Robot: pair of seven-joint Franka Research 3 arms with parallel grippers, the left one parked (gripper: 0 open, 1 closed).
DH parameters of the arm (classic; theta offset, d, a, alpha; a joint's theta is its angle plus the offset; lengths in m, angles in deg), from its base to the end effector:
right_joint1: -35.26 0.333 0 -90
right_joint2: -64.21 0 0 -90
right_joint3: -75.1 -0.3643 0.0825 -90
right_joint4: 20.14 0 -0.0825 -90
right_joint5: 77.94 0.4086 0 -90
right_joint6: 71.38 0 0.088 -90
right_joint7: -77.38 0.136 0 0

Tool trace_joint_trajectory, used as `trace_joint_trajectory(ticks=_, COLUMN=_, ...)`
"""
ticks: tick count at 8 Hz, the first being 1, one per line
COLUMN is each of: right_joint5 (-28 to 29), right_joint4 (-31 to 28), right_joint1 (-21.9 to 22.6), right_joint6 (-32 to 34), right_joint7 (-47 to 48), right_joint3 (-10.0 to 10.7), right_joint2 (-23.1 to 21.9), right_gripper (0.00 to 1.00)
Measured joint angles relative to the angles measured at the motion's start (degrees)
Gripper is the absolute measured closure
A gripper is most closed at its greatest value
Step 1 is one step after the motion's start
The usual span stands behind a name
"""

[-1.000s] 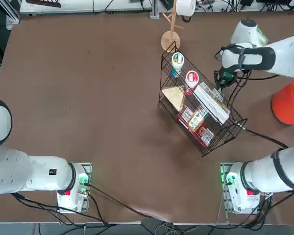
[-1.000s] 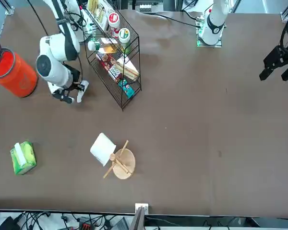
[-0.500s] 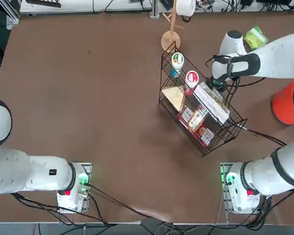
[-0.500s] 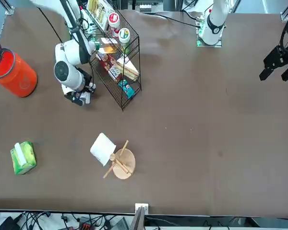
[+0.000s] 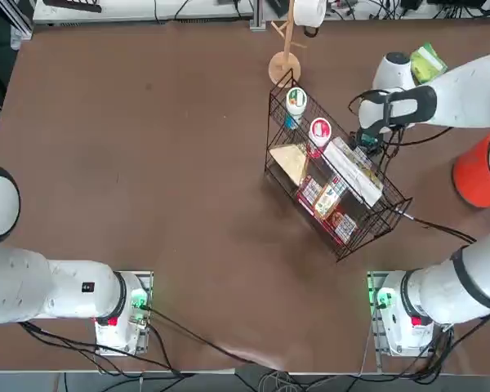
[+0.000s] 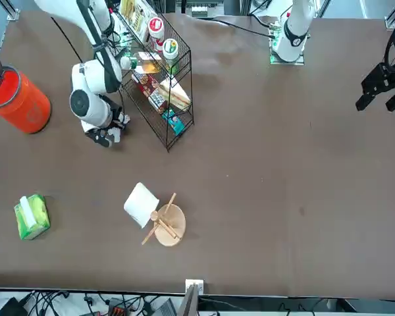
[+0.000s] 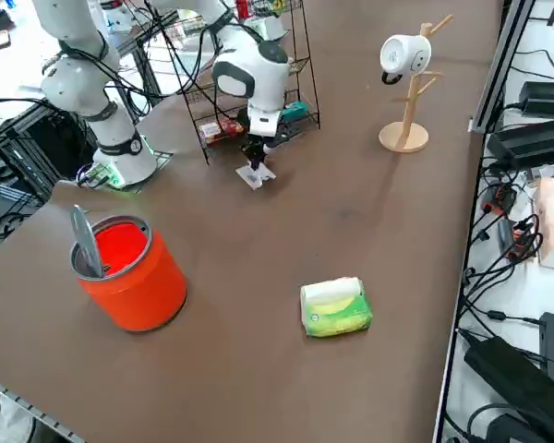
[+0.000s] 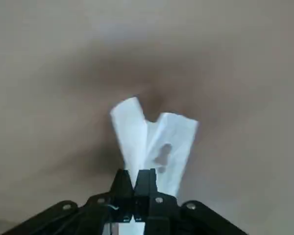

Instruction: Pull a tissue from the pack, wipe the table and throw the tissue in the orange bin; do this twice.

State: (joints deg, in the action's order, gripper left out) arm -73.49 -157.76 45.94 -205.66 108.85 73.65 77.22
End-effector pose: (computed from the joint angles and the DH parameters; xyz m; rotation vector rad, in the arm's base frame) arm 0.4695 0.1042 0.1986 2.9933 -0.6062 -0.4377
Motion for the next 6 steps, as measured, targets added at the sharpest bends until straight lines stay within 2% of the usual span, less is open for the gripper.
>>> trace_joint_trajectory(ticks=6, right_joint5=-0.31, right_joint4=-0.29, right_joint1=-3.78, right_joint6=3.14, right_joint7=-3.46, right_joint3=0.20, right_joint2=0.02, right_gripper=0.98)
